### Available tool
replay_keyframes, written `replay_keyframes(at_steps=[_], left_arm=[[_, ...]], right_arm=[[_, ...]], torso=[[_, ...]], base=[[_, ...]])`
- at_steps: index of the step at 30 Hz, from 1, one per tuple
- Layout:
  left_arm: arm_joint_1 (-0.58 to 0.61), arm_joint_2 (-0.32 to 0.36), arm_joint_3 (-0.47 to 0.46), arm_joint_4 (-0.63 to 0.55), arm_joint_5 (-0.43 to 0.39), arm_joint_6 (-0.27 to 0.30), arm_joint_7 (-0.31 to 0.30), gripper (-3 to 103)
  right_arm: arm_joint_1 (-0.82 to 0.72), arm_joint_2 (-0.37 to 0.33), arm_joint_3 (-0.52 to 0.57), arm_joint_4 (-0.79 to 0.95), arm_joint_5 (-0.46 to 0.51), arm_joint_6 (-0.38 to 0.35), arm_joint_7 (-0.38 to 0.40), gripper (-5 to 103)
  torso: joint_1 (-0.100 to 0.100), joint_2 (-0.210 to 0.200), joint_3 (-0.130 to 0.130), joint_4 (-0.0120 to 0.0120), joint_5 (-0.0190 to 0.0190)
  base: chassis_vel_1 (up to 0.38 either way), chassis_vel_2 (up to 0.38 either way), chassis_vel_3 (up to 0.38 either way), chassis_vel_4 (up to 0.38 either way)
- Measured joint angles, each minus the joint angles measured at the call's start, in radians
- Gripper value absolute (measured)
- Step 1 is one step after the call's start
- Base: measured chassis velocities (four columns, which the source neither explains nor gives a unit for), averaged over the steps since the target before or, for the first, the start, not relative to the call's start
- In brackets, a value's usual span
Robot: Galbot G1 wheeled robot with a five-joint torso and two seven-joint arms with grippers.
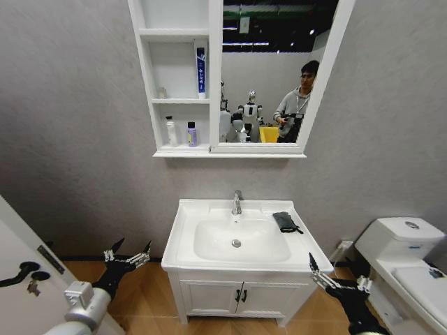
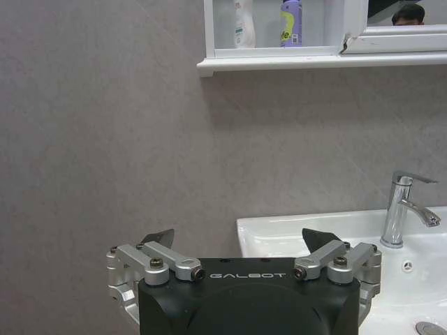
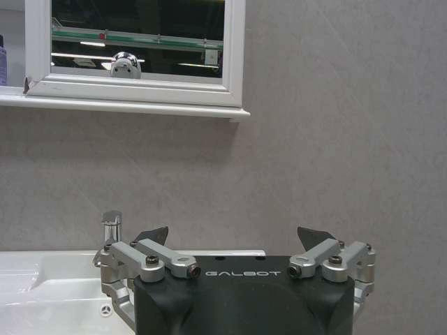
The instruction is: Move facial cleanser and shampoo from washbasin to cabinet, then wipe washbasin with towel.
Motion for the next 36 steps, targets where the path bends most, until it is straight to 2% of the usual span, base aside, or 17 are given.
replay_keyframes(at_steps=[9,17,31,32,36], left_arm=[[0.0,0.0,0.0,0.0,0.0,0.0,0.0,100],[0.0,0.0,0.0,0.0,0.0,0.0,0.0,100],[0.0,0.0,0.0,0.0,0.0,0.0,0.0,100],[0.0,0.0,0.0,0.0,0.0,0.0,0.0,100],[0.0,0.0,0.0,0.0,0.0,0.0,0.0,100]], right_arm=[[0.001,0.0,0.0,-0.001,0.0,-0.001,0.0,100],[0.001,0.0,0.0,-0.002,0.0,-0.001,0.001,100],[0.001,0.0,0.0,-0.002,0.0,-0.001,0.001,100],[0.001,0.0,0.0,-0.002,0.0,-0.001,0.001,100],[0.001,0.0,0.0,-0.002,0.0,-0.001,0.0,100]], torso=[[0.0,0.0,0.0,0.0001,-0.0001],[0.0,0.0,0.0,0.0,0.0],[0.0,0.0,0.0,-0.0001,0.0004],[-0.001,0.0,0.0,0.0,-0.0005],[0.0,0.0,0.0,0.0,0.0005]], base=[[0.048,-0.042,-0.038,0.045],[0.202,-0.187,-0.185,0.195],[0.301,-0.31,-0.295,0.298],[0.386,-0.365,-0.364,0.383],[0.389,-0.379,-0.365,0.365]])
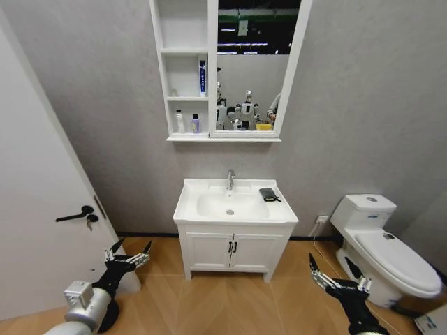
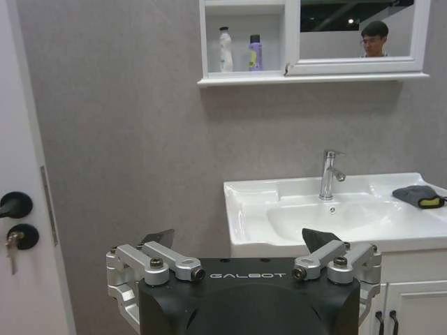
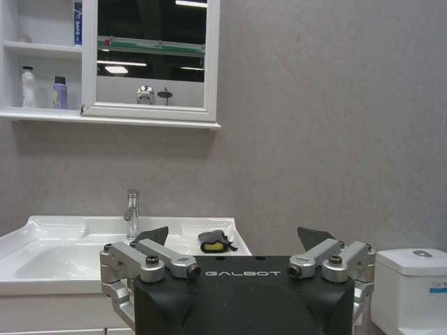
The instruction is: Move facial cleanser and shampoo from washbasin to cabinet, then wipe washbasin with towel.
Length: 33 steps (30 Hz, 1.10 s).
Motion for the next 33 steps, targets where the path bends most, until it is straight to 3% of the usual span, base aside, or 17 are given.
replay_keyframes(at_steps=[17,20,24,33], left_arm=[[0.0,0.0,0.0,0.0,0.0,0.0,0.0,100],[0.0,0.0,0.0,0.0,0.0,0.0,0.0,100],[0.0,0.0,0.0,0.0,0.0,0.0,0.0,100],[0.0,0.0,0.0,0.0,0.0,0.0,0.0,100]], right_arm=[[0.0,0.0,0.0,0.0,0.0,0.0,0.0,100],[0.0,0.0,0.0,0.0,0.0,0.0,0.0,100],[0.0,0.0,0.0,0.0,0.0,0.0,0.0,100],[0.0,0.0,0.0,0.0,0.0,0.0,0.0,100]], torso=[[-0.001,0.001,0.0,0.0001,0.0001],[-0.001,0.001,0.0,0.0005,-0.0011],[0.0,0.0,0.0,-0.0002,0.0002],[0.002,-0.001,0.001,0.0001,-0.0004]], base=[[0.341,-0.343,-0.339,0.324],[0.142,-0.038,-0.186,0.177],[-0.011,-0.022,-0.099,0.013],[-0.055,0.04,0.063,-0.041]])
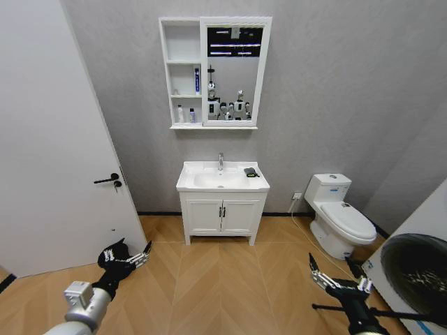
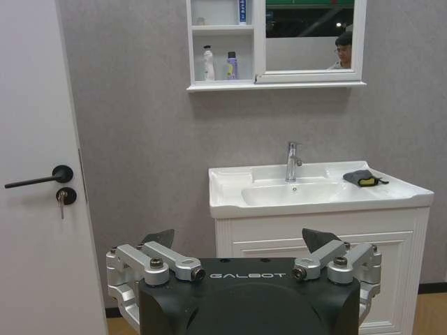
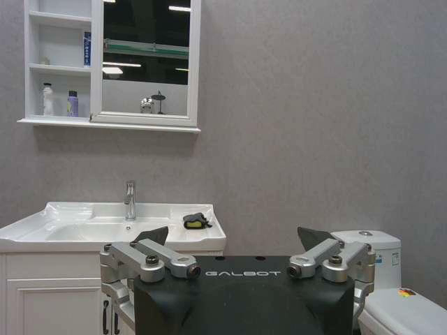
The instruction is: Move facial cleanser and shampoo from washbasin to cabinet, then wipe washbasin with towel.
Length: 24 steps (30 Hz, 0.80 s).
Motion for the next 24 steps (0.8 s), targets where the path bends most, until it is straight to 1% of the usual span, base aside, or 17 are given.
replay_keyframes(at_steps=[4,9,11,17,20,24], left_arm=[[0.0,0.0,0.0,0.0,0.0,0.0,0.0,100],[0.0,0.0,0.0,0.0,0.0,0.0,0.0,100],[0.0,0.0,0.0,0.0,0.0,0.0,0.0,100],[0.0,0.0,0.0,0.0,0.0,0.0,0.0,100],[0.0,0.0,0.0,0.0,0.0,0.0,0.0,100],[0.0,0.0,0.0,0.0,0.0,0.0,0.0,100]], right_arm=[[0.0,0.0,0.0,0.0,0.0,0.0,0.0,100],[0.0,0.0,0.0,0.0,0.0,0.0,0.0,100],[0.0,0.0,0.0,0.0,0.0,0.0,0.0,100],[0.0,0.0,0.0,0.0,0.0,0.0,0.0,100],[0.0,0.0,0.0,0.0,0.0,0.0,0.0,100],[0.0,0.0,0.0,0.0,0.0,0.0,0.0,100]], torso=[[-0.001,0.001,0.0,-0.0002,-0.0002],[-0.001,0.001,-0.001,0.0001,-0.0002],[-0.001,0.001,0.0,-0.0003,-0.0002],[-0.001,0.001,0.0,-0.0001,0.0008],[-0.001,0.001,0.0,0.0003,0.0002],[-0.001,0.001,0.0,-0.0001,-0.0004]], base=[[0.0,0.0,0.0,0.0],[0.004,-0.08,0.035,0.069],[-0.096,-0.118,0.121,0.107],[-0.135,-0.097,0.143,0.1],[-0.036,-0.03,0.059,0.013],[0.028,0.006,-0.02,-0.007]])
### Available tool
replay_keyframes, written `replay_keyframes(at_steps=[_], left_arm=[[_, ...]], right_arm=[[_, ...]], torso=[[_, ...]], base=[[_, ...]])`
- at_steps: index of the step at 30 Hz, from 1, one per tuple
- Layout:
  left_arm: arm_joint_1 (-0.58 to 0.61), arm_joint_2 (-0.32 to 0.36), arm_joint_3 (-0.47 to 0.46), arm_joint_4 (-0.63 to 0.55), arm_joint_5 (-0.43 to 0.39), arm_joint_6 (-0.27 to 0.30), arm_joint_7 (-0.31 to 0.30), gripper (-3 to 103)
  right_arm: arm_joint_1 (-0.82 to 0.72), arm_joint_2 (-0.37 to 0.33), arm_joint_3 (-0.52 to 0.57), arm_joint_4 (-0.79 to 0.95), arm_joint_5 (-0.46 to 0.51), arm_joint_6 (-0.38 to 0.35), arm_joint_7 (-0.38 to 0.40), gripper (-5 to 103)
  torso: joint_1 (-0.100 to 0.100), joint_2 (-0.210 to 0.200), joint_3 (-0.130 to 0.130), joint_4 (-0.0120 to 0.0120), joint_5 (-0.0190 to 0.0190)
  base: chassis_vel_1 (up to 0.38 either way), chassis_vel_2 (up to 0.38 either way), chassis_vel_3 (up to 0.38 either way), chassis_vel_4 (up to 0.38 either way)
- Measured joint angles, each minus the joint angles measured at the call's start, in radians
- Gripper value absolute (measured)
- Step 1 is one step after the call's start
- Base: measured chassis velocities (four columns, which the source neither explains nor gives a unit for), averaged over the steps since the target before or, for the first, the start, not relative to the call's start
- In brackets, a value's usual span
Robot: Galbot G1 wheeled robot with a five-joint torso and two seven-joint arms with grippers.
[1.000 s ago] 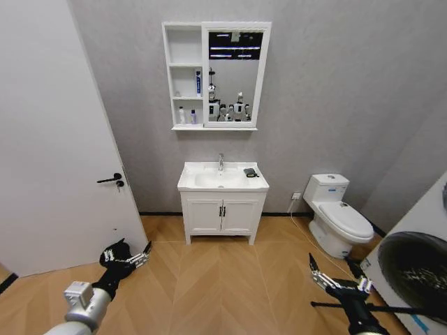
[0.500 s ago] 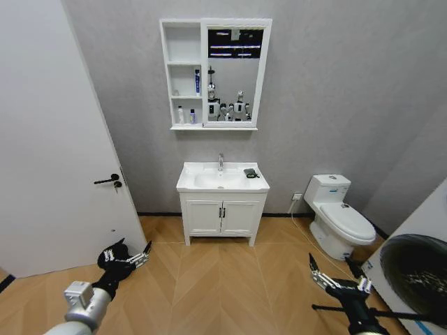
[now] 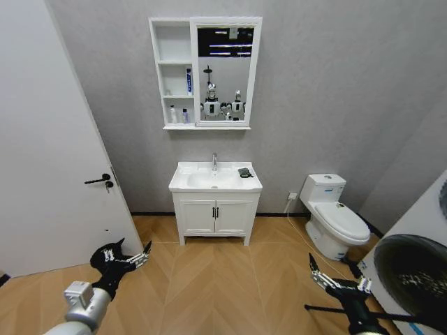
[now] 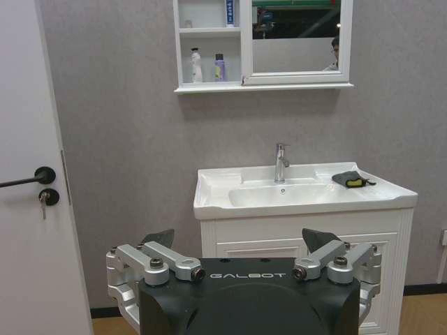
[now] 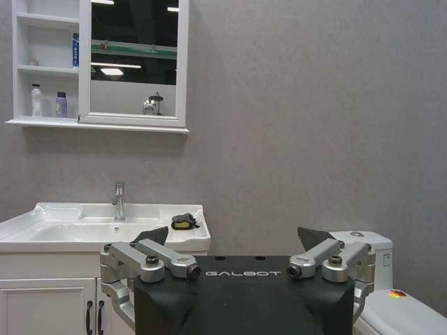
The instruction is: Move facial cleanser and shampoo from washbasin to cabinet, then wipe washbasin with towel.
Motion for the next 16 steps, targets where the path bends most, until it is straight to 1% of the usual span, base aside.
replay_keyframes(at_steps=[3,16], left_arm=[[0.0,0.0,0.0,0.0,0.0,0.0,0.0,100],[0.0,0.0,0.0,0.0,0.0,0.0,0.0,100]], right_arm=[[0.0,0.0,0.0,0.0,0.0,0.0,0.0,100],[0.0,0.0,0.0,0.0,0.0,0.0,0.0,100]], torso=[[0.0,0.0,0.0,-0.0001,0.0003],[0.0,0.0,0.0,0.0,0.0004]], base=[[0.06,0.038,-0.05,-0.039],[0.0,0.0,0.0,0.0]])
